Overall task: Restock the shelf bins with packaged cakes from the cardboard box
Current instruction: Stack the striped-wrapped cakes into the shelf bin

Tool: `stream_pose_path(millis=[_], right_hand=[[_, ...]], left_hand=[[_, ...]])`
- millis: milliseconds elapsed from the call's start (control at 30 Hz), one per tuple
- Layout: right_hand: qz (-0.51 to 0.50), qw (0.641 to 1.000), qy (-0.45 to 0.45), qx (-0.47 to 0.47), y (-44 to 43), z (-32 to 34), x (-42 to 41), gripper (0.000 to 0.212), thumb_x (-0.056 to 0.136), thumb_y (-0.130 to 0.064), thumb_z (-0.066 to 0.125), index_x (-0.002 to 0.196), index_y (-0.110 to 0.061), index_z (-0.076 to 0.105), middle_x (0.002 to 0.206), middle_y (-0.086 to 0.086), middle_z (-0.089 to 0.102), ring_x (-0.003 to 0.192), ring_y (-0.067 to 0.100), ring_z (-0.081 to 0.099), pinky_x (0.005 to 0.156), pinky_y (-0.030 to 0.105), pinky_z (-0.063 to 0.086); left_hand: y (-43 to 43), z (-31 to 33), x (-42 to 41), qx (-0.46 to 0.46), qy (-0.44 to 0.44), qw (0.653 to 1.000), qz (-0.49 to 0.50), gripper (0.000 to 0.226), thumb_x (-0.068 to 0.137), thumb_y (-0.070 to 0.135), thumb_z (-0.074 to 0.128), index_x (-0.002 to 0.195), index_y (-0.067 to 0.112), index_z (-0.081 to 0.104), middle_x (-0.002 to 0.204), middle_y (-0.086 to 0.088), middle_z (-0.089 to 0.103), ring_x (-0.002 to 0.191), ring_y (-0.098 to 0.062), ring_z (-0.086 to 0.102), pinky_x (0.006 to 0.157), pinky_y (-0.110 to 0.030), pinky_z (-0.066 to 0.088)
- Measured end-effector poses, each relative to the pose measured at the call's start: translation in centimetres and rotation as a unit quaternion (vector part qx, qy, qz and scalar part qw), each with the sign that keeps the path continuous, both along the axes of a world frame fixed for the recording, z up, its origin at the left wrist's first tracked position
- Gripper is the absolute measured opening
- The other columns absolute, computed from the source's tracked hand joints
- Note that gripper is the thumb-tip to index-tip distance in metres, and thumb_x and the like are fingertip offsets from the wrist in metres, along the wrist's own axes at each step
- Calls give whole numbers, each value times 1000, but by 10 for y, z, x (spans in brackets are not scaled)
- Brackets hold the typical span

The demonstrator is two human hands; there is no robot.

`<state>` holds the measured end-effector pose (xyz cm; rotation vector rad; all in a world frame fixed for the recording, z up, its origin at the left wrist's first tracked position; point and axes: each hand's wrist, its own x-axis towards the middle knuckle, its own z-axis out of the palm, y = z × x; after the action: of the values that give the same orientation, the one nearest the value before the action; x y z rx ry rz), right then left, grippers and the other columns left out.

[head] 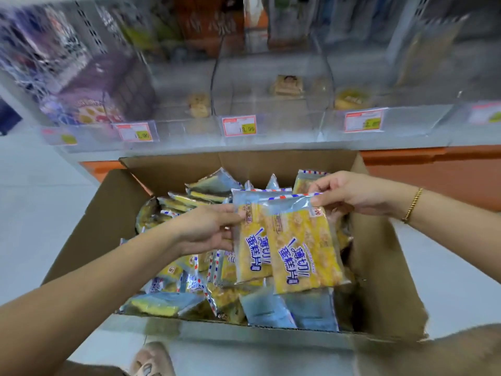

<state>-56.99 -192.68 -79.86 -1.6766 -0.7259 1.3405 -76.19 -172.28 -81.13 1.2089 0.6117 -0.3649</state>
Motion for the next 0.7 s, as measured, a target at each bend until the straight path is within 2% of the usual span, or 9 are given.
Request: stream_pose_path(millis=[67,100,167,267,333,433,533,600,700], right_hand=[[-29,999,2,20,-10,10,-7,6,89,-5,58,94,-1,58,66,-2,58,50,1,52,45,16,49],[-35,999,2,30,-15,16,-12,2,89,-4,58,89,-2,57,60,-6,56,47,1,49,44,16,49],[-38,998,5,56,-22,25,-21,14,89,-4,57,76,-7,55,50,-11,49,44,0,44,42,15,45],[-77,991,7,106,-33,39,-35,23,88,-3,60,67,-11,59,52,-8,52,45,1,46,41,15,44],[-126,982,-1,139,-42,44,-40,20,87,-5,63,68,-11,64,58,-3,59,50,4,53,44,18,48],[-183,970,-16,158,-59,50,-46,6,88,-9,64,82,-8,64,63,0,64,55,10,59,50,22,54],[-225,958,-29,177,-70,57,-46,12,88,-13,66,81,-13,56,67,3,59,53,12,55,46,22,52],[-256,946,-22,197,-73,62,-43,21,84,-25,69,82,-16,50,68,2,56,52,11,52,44,20,48],[-240,958,-71,138,-75,72,-36,55,66,-59,66,95,-13,56,76,-2,65,62,9,56,56,22,47]], left_hand=[[-12,11,-1,-5,-14,1000,4,31,93,15,51,123,8,50,111,-16,60,89,-24,62,80,-41,57],[-18,16,-2,-7,-22,1000,1,35,89,17,54,123,9,49,110,-16,59,89,-24,61,81,-42,56],[-30,23,-3,-2,-30,999,-10,41,86,19,56,125,8,50,111,-17,58,90,-26,60,87,-46,53],[-47,33,-3,14,-46,999,-26,32,90,17,53,119,5,62,105,-15,61,88,-25,54,82,-43,54],[-56,42,-2,21,-54,998,-30,26,88,30,51,98,16,71,89,-7,64,85,-24,55,81,-42,51],[-68,55,2,46,-74,995,-40,46,81,50,47,106,18,68,108,-10,67,101,-26,62,90,-42,50],[-81,64,9,105,-113,985,-82,35,78,25,71,110,10,66,111,-11,69,94,-20,68,78,-33,58],[-86,67,15,136,-114,982,-65,40,68,11,79,106,7,68,109,-13,71,96,-22,67,86,-39,54],[-86,70,30,126,-114,986,3,45,63,12,76,107,5,68,109,-14,71,98,-26,66,94,-44,49]])
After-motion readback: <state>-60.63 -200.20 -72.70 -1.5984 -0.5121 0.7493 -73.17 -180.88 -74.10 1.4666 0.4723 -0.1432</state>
